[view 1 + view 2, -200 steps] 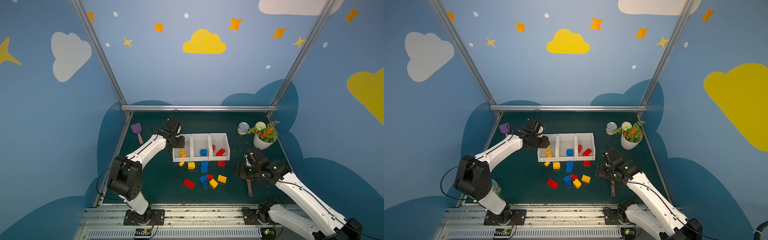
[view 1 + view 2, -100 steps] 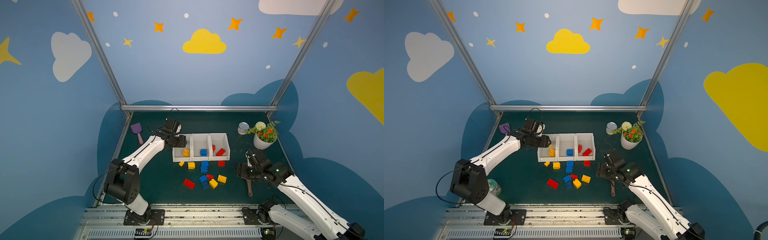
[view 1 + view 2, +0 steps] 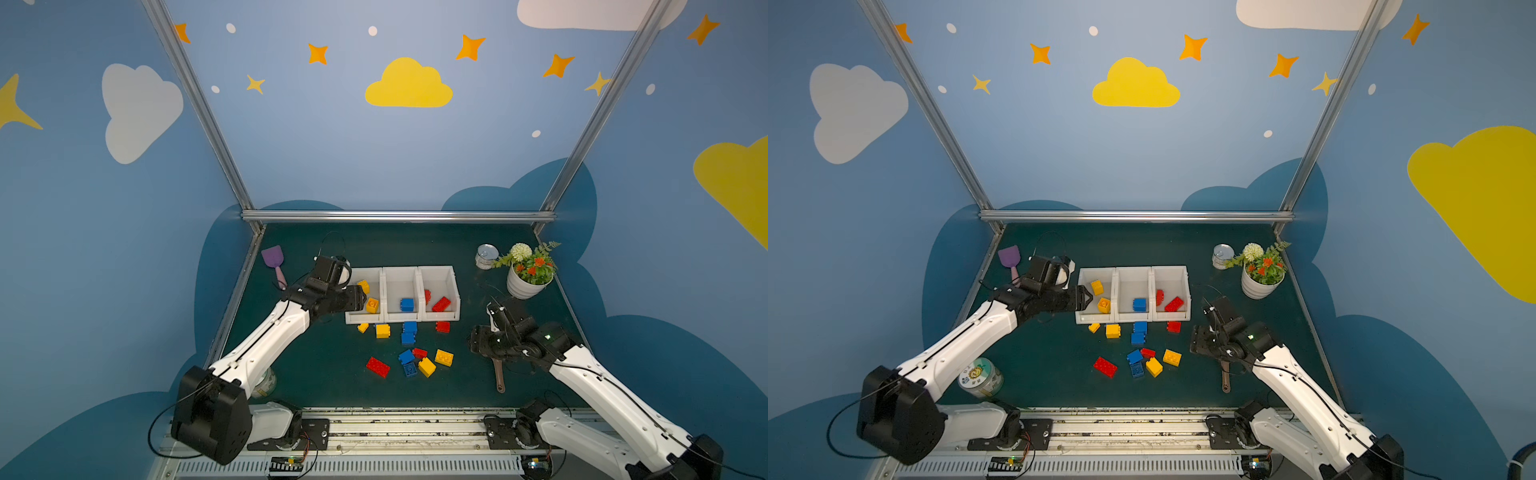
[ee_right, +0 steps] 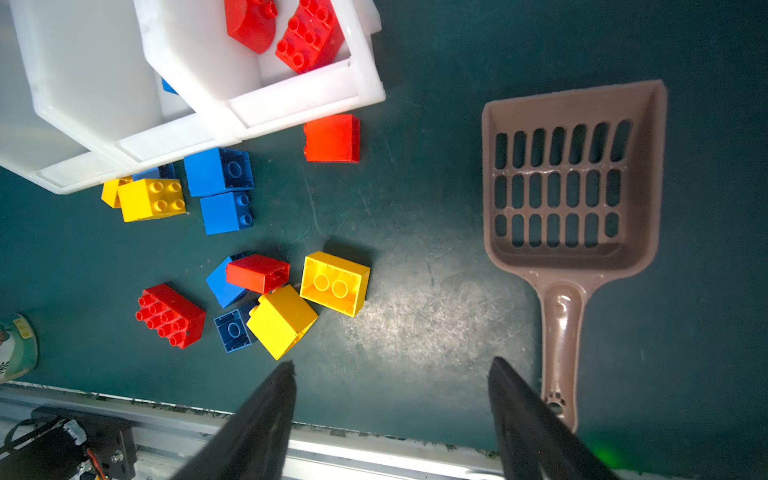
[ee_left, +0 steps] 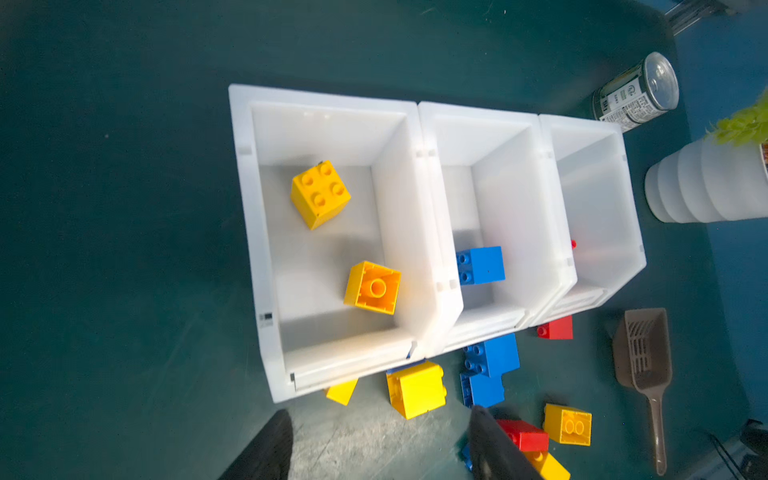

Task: Sort the legos into containers by color
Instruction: 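Grasp a blue brick before the bin with the right gripper while the left withdraws, then carry the blue brick into the middle compartment and release it with the right gripper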

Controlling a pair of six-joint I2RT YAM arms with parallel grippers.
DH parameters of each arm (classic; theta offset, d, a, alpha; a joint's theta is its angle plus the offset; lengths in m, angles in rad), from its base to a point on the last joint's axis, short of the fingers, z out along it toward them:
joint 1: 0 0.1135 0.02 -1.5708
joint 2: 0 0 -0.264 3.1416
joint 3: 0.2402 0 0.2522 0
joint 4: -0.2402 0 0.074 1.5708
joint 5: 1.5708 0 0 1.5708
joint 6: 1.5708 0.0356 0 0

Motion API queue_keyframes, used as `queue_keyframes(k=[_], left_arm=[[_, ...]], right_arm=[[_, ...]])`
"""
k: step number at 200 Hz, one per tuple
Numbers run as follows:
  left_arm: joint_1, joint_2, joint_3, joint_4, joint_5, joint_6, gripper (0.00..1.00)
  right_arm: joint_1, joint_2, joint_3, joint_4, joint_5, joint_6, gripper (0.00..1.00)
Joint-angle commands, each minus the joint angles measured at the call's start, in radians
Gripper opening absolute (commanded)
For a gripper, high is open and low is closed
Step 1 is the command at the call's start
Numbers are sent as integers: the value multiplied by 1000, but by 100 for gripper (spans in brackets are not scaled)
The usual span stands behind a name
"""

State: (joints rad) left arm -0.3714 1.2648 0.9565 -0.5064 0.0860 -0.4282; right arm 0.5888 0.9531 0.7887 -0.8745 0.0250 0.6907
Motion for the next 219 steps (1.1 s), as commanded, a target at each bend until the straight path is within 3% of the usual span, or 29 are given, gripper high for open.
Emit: queue_keyframes(k=[1,63,142,219], left_arm=[[3,-84,-72,18,0,-57,68],[4,-307,-260,12,-3,-172,69],[2,-505,-381,-61,13,-239,70],[1,-525,-401,-58,38,-253,70]], right_arm=[[28,58,30,18,16,-22,73],[134,355,191,55,12,-2,73],[240,823,531,-7,-37,-15,74],[247,1039,706,12,-57,-16,74]])
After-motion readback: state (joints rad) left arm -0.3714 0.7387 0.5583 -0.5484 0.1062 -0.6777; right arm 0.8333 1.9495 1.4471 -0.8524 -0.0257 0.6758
